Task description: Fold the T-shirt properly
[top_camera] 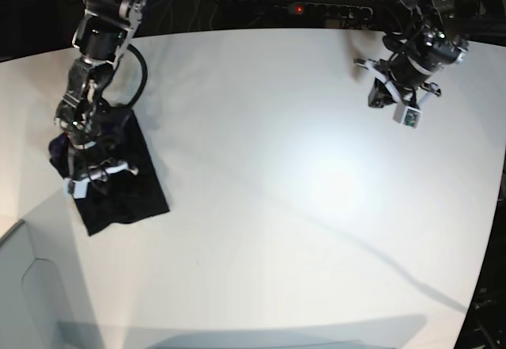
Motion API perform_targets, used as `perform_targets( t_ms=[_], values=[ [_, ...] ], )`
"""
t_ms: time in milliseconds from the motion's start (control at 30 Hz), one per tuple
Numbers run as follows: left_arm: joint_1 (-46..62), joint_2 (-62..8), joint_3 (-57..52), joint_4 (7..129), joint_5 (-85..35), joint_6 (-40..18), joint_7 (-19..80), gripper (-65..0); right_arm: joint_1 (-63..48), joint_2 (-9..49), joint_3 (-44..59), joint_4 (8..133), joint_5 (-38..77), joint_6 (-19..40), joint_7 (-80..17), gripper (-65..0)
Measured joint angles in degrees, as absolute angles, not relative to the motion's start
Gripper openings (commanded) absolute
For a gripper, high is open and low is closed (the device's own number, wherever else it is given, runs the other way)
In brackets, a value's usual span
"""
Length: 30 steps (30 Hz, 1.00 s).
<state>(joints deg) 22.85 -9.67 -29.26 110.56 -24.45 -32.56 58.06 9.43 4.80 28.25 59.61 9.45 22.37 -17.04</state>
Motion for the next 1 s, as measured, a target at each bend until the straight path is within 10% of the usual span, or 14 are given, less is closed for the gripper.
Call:
perform_targets(
  t_ms=[633,1000],
  values=[
    [22.92,-9.82,-29.21,110.56,-24.64,-32.60,57.67,-64.6,7.70,11.14,39.59,59.77,7.70,20.53,-18.94,-65.0],
    [22.98,-9.80,-29.21,110.59,-24.64,-32.67,57.60,-64.6,6.63,5.34,36.73,82.67,2.39,16.62,-27.40,-65.0]
  ],
)
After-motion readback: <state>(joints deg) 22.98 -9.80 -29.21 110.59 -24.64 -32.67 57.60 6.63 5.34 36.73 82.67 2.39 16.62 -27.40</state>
